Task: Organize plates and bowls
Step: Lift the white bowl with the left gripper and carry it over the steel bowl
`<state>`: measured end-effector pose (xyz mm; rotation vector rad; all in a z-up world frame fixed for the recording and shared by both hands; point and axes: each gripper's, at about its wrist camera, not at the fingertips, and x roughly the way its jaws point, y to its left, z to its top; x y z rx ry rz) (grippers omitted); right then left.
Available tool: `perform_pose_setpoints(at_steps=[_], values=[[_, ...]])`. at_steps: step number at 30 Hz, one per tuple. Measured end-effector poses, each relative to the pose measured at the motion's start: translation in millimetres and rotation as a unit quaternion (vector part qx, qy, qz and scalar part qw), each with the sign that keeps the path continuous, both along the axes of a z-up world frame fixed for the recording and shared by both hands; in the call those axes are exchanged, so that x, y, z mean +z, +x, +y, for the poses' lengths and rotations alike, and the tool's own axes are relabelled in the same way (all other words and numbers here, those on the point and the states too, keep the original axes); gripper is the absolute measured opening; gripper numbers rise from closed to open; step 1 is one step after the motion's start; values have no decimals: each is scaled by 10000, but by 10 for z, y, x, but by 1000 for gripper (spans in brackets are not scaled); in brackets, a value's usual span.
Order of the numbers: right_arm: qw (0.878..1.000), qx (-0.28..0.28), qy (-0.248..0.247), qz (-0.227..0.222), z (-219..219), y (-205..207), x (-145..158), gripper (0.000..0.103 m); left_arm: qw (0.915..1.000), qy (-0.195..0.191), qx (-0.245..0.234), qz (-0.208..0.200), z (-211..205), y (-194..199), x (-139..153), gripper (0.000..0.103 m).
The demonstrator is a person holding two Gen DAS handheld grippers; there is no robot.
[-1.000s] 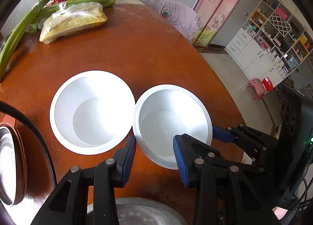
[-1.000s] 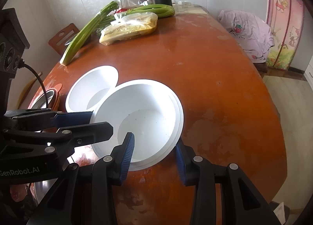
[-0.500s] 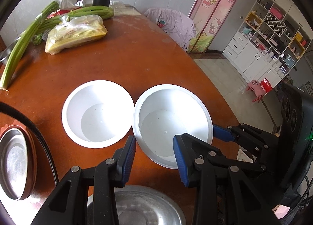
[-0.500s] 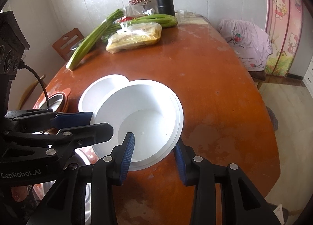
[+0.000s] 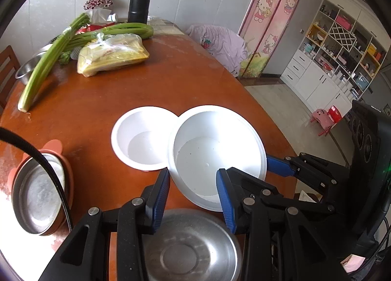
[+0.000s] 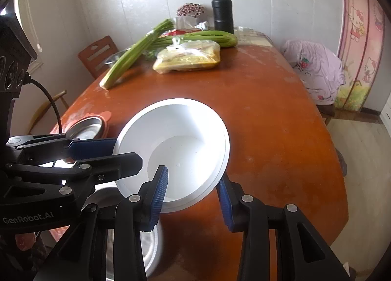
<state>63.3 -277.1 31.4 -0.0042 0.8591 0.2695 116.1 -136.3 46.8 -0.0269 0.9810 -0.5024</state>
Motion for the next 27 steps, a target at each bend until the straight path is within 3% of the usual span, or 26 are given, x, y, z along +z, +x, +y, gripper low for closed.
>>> perform_pose_setpoints(at_steps=[13, 27], values=[[9997, 198, 0, -136, 331, -316, 69, 41, 9997, -37, 116, -225, 363, -384, 79, 40], [9995, 309, -85, 3, 536, -653, -121, 41, 9999, -17, 82, -146, 563, -727, -139, 40]])
